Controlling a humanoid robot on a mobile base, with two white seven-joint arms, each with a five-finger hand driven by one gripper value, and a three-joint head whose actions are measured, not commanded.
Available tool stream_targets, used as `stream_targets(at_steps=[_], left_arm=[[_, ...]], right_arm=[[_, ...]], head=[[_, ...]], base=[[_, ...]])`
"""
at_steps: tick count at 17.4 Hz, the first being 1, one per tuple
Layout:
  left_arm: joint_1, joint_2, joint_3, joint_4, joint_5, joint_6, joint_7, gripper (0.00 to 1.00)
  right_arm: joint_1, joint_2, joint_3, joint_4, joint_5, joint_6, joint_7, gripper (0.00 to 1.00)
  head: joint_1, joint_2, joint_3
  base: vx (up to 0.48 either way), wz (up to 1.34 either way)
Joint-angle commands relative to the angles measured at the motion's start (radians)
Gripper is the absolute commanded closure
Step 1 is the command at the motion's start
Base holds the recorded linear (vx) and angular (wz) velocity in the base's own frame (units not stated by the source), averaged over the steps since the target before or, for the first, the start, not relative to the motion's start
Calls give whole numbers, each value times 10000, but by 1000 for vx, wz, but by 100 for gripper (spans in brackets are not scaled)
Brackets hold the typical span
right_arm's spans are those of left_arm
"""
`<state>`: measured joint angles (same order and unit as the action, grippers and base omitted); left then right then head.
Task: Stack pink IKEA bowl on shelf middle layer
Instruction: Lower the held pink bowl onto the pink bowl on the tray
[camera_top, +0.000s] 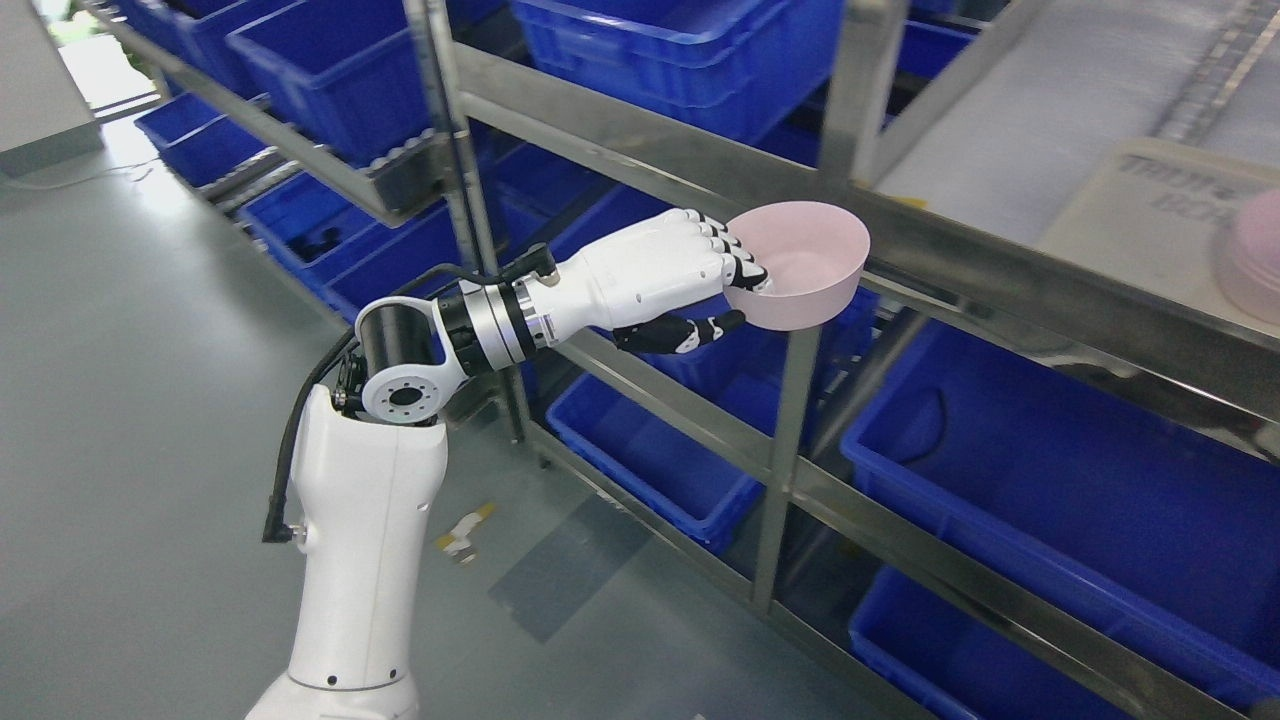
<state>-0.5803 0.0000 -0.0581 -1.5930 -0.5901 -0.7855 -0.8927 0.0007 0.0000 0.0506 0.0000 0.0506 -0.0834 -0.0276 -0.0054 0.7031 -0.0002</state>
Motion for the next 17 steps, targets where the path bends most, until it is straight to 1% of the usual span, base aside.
stream_targets(at_steps=[1, 4, 6, 8, 10, 12, 15, 17], left_arm=[[-1159, 175, -186, 129, 378, 1, 30, 96], [-1512, 175, -64, 558, 241, 1, -61, 96], [-2139, 175, 349, 1308, -446, 1, -92, 96], [-2799, 198, 473, 1968, -1045, 1, -108, 96], [-3337, 429, 474, 2689, -1644, 1, -108, 96], [-3767, 445, 382, 3349, -1922, 1, -92, 96], [-4197, 292, 214, 4239, -2856, 1, -92, 96], [-4306, 200, -428, 4760, -3103, 1, -92, 96]], right_arm=[[207, -175, 0, -175, 0, 5, 16, 0], [207, -175, 0, -175, 0, 5, 16, 0], [207, -175, 0, -175, 0, 5, 16, 0], [207, -175, 0, -175, 0, 5, 16, 0], [207, -175, 0, -175, 0, 5, 16, 0], [207, -175, 0, -175, 0, 5, 16, 0], [207, -175, 0, -175, 0, 5, 16, 0], [207, -175, 0, -175, 0, 5, 16, 0]], head=[[0, 0, 0], [0, 0, 0], [0, 0, 0], [0, 0, 0], [0, 0, 0], [0, 0, 0], [0, 0, 0], [0, 0, 0]], base=[[10, -1186], [30, -1129], [48, -912], [60, -696], [64, -492], [46, -346], [31, -302], [25, -248]])
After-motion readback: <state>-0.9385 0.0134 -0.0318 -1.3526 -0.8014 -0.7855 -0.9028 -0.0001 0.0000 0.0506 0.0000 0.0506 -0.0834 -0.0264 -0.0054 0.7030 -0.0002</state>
